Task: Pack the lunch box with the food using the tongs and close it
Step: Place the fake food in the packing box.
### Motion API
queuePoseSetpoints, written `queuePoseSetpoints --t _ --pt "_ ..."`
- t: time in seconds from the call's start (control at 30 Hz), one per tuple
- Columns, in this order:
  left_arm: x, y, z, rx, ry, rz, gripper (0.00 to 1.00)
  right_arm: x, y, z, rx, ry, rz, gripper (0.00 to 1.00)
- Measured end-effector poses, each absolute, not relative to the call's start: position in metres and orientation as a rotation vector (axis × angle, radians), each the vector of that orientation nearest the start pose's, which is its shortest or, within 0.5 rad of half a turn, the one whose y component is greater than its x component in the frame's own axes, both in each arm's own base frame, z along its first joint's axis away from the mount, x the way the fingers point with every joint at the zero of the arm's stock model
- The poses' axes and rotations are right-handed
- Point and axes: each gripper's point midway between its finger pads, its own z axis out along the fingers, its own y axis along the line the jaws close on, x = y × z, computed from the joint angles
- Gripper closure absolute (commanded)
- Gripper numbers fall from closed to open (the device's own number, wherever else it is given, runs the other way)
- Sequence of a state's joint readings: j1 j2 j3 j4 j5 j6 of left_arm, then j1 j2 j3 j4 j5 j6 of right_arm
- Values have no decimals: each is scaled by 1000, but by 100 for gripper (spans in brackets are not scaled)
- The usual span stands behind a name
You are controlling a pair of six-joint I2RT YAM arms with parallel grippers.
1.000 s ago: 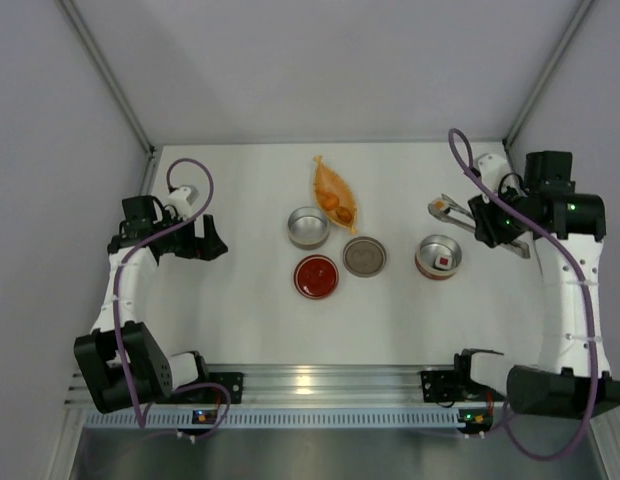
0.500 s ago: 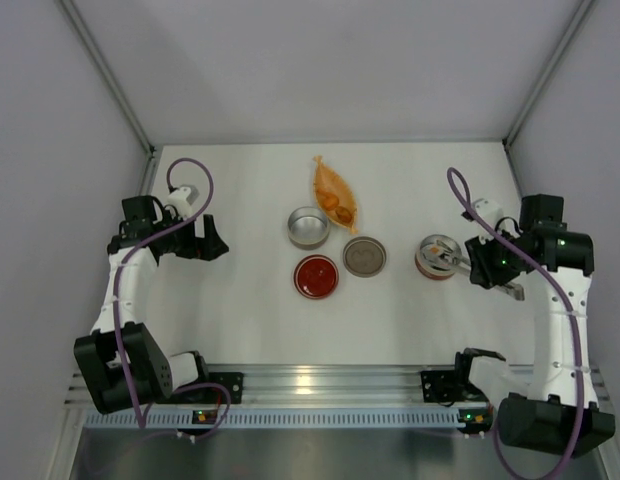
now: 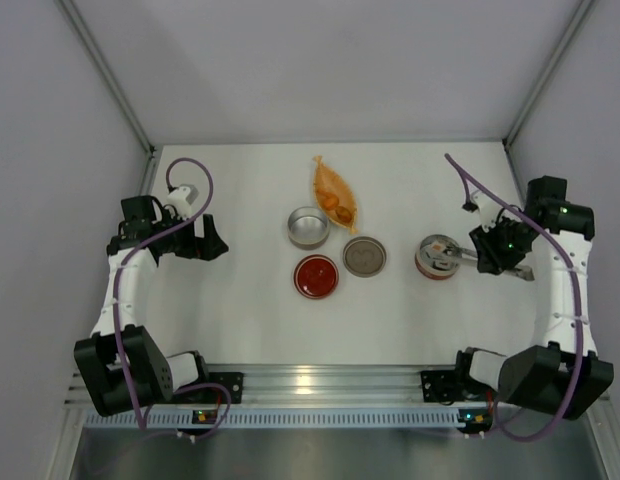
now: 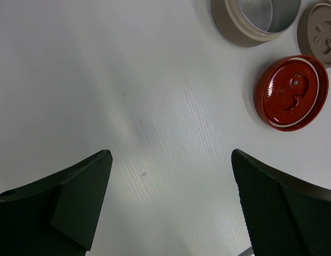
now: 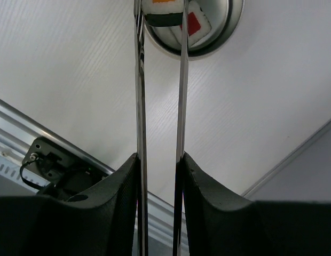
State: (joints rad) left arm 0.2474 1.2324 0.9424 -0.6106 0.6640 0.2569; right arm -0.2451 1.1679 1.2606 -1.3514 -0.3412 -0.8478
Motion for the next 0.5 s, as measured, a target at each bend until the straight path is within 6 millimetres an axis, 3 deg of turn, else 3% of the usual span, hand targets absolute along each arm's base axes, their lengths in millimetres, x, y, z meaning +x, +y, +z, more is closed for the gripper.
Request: queuePoseSetpoints --t 0.2,0.5 --pt "305 -26 153 284 2282 -565 2 228 -42 199 -881 2532 159 99" --pt "306 -26 148 277 2299 -576 2 239 -43 191 -1001 2494 204 97"
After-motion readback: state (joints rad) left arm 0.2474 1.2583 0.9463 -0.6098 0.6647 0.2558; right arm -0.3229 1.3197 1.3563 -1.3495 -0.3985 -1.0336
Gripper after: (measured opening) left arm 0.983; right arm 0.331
